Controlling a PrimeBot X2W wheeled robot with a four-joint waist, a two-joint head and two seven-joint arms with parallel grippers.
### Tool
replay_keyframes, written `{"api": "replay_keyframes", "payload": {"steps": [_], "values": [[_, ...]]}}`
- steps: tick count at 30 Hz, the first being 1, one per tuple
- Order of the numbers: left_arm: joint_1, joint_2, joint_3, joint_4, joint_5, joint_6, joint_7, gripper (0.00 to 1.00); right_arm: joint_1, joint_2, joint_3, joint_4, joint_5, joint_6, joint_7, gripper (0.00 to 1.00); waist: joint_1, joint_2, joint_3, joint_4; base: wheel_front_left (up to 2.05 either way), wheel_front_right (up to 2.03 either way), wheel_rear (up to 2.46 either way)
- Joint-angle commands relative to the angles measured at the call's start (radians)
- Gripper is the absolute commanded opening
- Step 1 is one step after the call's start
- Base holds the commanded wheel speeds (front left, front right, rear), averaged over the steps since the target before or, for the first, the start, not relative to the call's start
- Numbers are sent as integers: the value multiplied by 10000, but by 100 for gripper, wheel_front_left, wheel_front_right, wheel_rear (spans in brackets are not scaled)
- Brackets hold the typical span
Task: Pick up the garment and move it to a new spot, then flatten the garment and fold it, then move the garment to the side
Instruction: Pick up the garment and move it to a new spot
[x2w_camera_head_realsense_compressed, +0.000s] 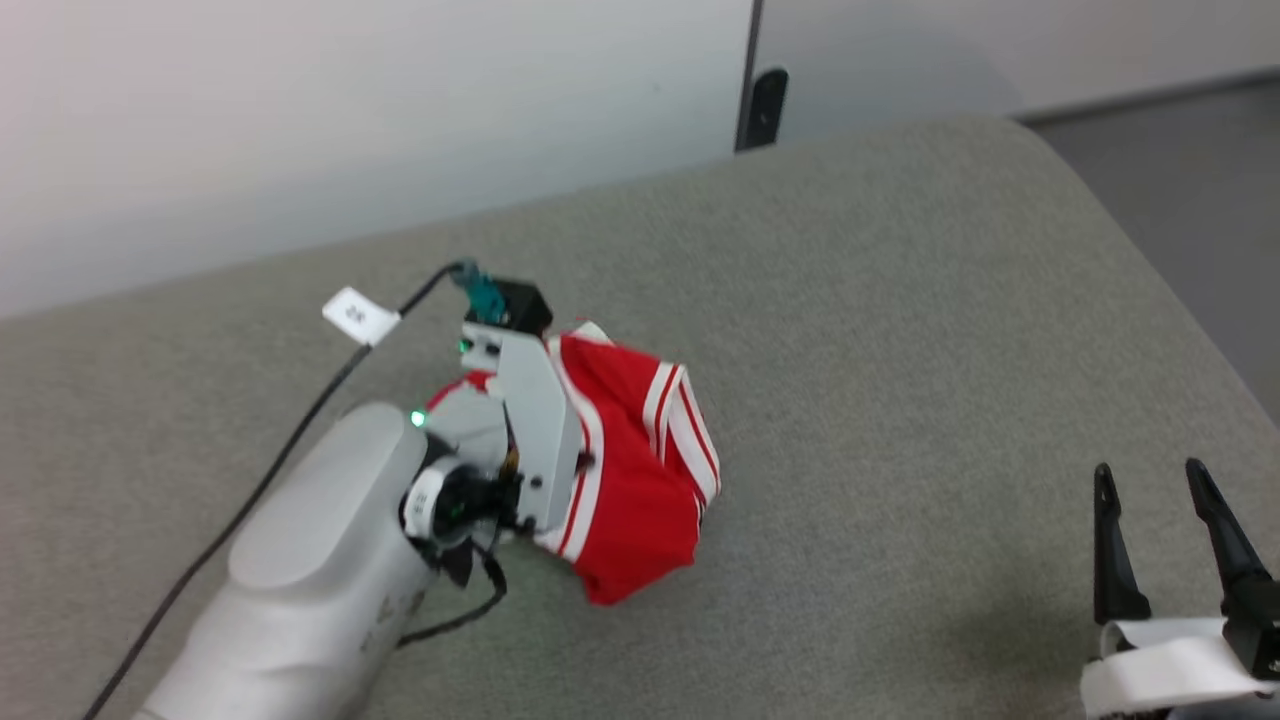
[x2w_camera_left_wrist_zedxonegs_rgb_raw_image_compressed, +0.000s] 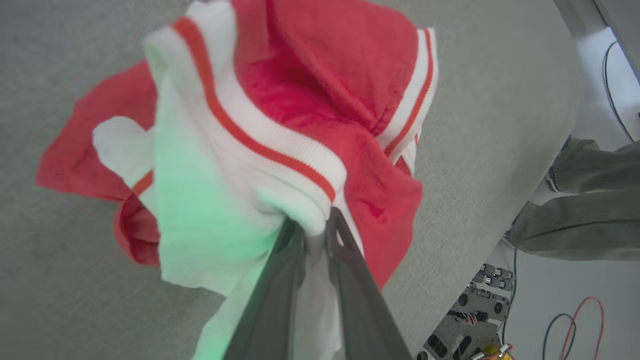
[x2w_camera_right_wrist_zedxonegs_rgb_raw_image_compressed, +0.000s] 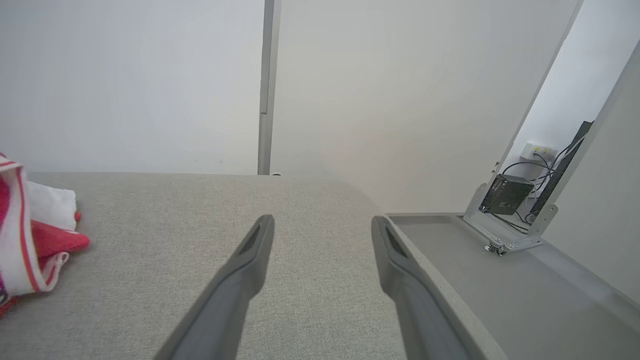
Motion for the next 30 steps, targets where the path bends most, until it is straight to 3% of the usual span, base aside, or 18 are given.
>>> {"api": "replay_keyframes", "payload": {"steps": [1, 12, 13, 15, 16, 30], "values": [[193, 90, -42, 17, -84, -125, 113, 0, -268, 31, 74, 47, 137, -1, -9, 100, 0, 0, 563, -337, 0, 0, 0], [630, 146, -301, 1393, -381, -643, 287, 0, -909, 32, 529, 297, 487, -1, -9, 100, 0, 0, 1189, -606, 0, 0, 0], [628, 107, -338, 1485, -383, -690, 270, 7, -905, 30, 527, 331, 465, -1, -9, 100, 0, 0, 1125, -575, 0, 0, 0], [559, 51, -425, 1644, -319, -822, 162, 88, -713, 31, 546, 439, 387, 1, -9, 100, 0, 0, 794, -413, 0, 0, 0], [550, 56, -444, 1667, -306, -859, 117, 100, -640, 31, 555, 497, 376, -1, -9, 100, 0, 0, 647, -342, 0, 0, 0], [781, 338, -355, 745, -288, -1007, -801, 100, 143, 30, 741, 775, 58, -1, -9, 100, 0, 0, -1143, 1129, 0, 0, 0]]}}
